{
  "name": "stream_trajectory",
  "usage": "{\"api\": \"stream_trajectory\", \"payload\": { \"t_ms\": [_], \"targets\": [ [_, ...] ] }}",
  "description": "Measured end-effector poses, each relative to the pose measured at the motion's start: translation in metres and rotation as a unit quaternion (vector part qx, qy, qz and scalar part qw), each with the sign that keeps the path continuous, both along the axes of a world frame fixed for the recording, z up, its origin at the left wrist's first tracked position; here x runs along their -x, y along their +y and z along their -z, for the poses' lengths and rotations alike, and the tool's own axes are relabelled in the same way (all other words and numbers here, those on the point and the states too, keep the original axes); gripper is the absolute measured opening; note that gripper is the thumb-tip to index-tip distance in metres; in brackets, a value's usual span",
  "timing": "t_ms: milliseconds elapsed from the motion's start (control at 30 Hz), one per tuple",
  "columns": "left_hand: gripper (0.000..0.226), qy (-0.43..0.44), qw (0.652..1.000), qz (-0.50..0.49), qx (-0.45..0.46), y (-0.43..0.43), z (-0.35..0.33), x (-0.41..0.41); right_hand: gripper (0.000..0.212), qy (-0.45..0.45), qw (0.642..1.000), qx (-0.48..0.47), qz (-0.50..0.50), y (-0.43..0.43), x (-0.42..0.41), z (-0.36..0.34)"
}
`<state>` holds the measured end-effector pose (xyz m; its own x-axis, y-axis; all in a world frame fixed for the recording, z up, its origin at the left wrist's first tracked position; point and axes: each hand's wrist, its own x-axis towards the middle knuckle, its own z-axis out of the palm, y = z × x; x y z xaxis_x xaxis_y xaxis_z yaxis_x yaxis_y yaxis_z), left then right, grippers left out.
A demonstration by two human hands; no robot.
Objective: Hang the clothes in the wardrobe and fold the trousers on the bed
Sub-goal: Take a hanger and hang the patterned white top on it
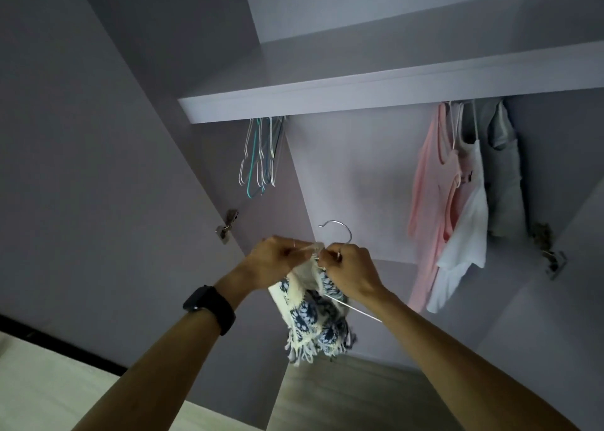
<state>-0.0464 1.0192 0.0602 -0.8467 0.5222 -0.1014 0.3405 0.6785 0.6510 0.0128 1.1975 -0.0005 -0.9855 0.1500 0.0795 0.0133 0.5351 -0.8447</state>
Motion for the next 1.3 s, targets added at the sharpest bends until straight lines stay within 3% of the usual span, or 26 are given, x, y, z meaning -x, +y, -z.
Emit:
{"api": "stream_trajectory", "payload": {
  "t_ms": [100,200,367,500,567,633,733,800,833,933,1000,1167,1300],
  "targets": [
    [0.032,0.055,0.995,0.028,0.073,-0.001,-0.003,-0.005,0.021,0.039,0.995,0.087,0.02,-0.005,0.008,-0.006],
    [0.027,0.08,0.987,0.044,0.133,0.0,-0.014,-0.006,0.022,0.054,0.994,0.1,0.008,-0.009,0.011,-0.009],
    [0.034,0.02,0.985,0.047,0.162,0.006,-0.032,-0.01,0.021,0.061,0.992,0.114,-0.012,-0.011,0.014,-0.014],
    [0.031,0.232,0.918,0.072,0.314,-0.001,-0.045,-0.003,0.025,0.064,0.992,0.101,-0.042,-0.011,0.016,-0.025],
    [0.031,0.265,0.914,0.082,0.295,0.001,-0.044,0.001,0.02,0.081,0.993,0.085,-0.03,-0.009,0.02,-0.032],
    [0.029,0.222,0.937,0.055,0.265,0.005,-0.044,0.004,0.013,0.159,0.987,0.019,0.028,-0.005,0.022,-0.036],
    [0.024,0.233,0.944,-0.004,0.233,0.005,-0.048,0.012,0.029,0.32,0.928,-0.122,0.147,0.001,0.017,-0.03],
    [0.022,0.251,0.948,-0.026,0.193,0.003,-0.055,0.016,0.017,0.376,0.907,-0.124,0.146,0.003,0.004,-0.016],
    [0.024,0.262,0.95,-0.033,0.169,0.002,-0.06,0.017,0.015,0.362,0.915,-0.121,0.132,0.004,-0.003,-0.006],
    [0.027,0.299,0.946,-0.042,0.115,0.001,-0.081,0.019,0.023,0.182,0.973,-0.098,0.098,-0.003,-0.007,0.011],
    [0.027,0.315,0.943,-0.047,0.101,0.0,-0.092,0.017,0.033,0.114,0.984,-0.101,0.093,-0.011,0.008,0.009],
    [0.027,0.349,0.93,-0.1,0.054,-0.015,-0.113,0.013,0.027,0.153,0.979,-0.119,0.065,-0.035,0.056,-0.035],
    [0.022,0.357,0.923,-0.137,-0.024,-0.048,-0.12,0.023,0.025,0.151,0.961,-0.228,0.038,-0.042,0.083,-0.056]
  ]
}}
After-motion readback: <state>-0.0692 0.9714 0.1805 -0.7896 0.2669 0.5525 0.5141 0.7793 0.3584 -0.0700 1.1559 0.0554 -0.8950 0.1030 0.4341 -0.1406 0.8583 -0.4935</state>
